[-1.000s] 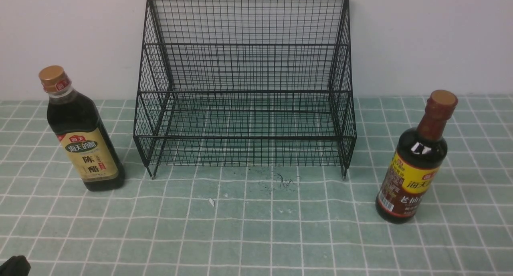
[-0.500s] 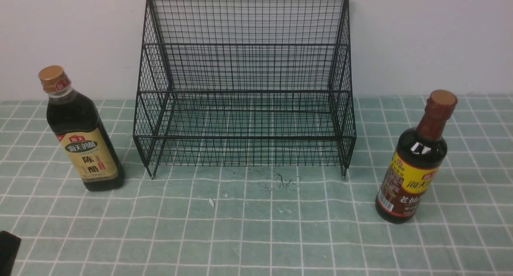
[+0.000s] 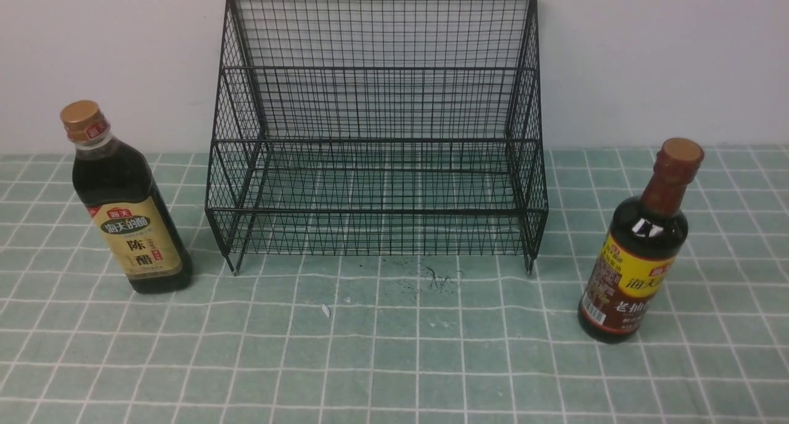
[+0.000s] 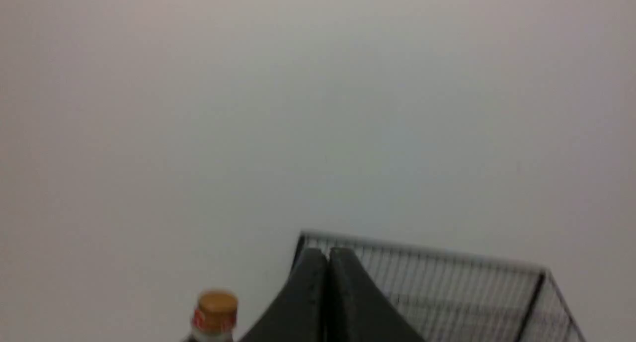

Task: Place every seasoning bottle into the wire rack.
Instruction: Use the left arm to grab the condiment bottle closest to it

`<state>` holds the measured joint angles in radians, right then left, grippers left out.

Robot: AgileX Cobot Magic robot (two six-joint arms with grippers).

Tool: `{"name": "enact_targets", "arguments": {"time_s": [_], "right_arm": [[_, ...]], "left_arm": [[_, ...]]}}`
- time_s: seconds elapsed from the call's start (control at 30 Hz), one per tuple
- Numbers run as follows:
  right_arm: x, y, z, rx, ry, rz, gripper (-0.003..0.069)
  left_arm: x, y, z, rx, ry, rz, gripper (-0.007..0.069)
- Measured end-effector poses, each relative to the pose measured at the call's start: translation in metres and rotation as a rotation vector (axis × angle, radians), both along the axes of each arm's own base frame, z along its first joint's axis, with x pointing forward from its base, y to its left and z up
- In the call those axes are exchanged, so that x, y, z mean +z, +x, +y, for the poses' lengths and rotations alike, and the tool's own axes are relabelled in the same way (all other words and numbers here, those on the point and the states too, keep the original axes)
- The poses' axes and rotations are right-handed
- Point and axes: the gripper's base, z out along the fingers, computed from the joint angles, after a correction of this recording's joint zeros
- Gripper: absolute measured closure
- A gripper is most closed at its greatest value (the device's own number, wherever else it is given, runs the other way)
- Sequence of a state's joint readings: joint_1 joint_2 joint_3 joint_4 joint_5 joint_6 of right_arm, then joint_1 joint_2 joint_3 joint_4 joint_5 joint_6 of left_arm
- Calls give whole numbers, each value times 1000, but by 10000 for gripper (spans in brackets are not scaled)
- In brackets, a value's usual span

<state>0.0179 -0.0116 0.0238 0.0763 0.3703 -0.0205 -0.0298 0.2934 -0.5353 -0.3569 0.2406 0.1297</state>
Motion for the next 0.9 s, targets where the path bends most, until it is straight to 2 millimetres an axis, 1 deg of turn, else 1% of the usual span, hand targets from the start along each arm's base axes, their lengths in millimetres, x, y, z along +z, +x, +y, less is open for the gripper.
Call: {"name": "enact_targets", "arguments": {"time_s": [0.07,0.1,0.13,0.17,0.2,0.23,0.27,0.3,0.33,0.37,0.4,0.43,0.47,0.5,0.53,0.57,0.6,0.63,0.7,0.77,0.8,0.9], "right_arm": [[0,0,0,0,0,0,676],[0,0,0,0,0,0,676],[0,0,0,0,0,0,676],[0,0,0,0,0,0,676],[0,0,0,0,0,0,676],[0,0,0,0,0,0,676],[0,0,0,0,0,0,676],[0,0,0,0,0,0,676],[0,0,0,0,0,0,676],[0,0,0,0,0,0,676],[0,0,0,0,0,0,676],[0,0,0,0,0,0,676],[0,0,0,0,0,0,676],[0,0,0,0,0,0,676],[0,0,0,0,0,0,676],[0,0,0,0,0,0,676],[0,0,0,0,0,0,676],[0,0,0,0,0,0,676],[0,0,0,0,0,0,676],[0,0,0,0,0,0,676],[0,0,0,0,0,0,676],[0,0,0,0,0,0,676]], "left_arm": [[4,17,-8,-87,85,286,638],[6,31,-11,-130,119,445,638],[2,38,-13,-155,132,544,638],[3,39,-14,-169,141,586,638],[-2,60,-16,-216,175,805,638],[-3,71,-16,-233,200,902,638],[-2,71,-15,-233,206,905,638],[0,90,-12,-227,265,996,638],[2,103,-10,-211,299,1029,638],[11,116,-5,-174,346,1034,638],[15,128,-3,-148,360,1050,638],[24,137,0,-113,372,1045,638],[30,151,2,-83,365,1062,637],[40,163,3,-57,357,1060,637],[43,174,4,-48,354,1074,637],[51,186,4,-41,349,1073,635],[51,198,3,-42,347,1087,633],[56,205,3,-42,346,1080,631],[60,229,2,-42,345,1070,630],[63,240,2,-41,344,1062,630],[65,249,2,-39,342,1055,629],[68,262,1,-31,334,1047,619]]}}
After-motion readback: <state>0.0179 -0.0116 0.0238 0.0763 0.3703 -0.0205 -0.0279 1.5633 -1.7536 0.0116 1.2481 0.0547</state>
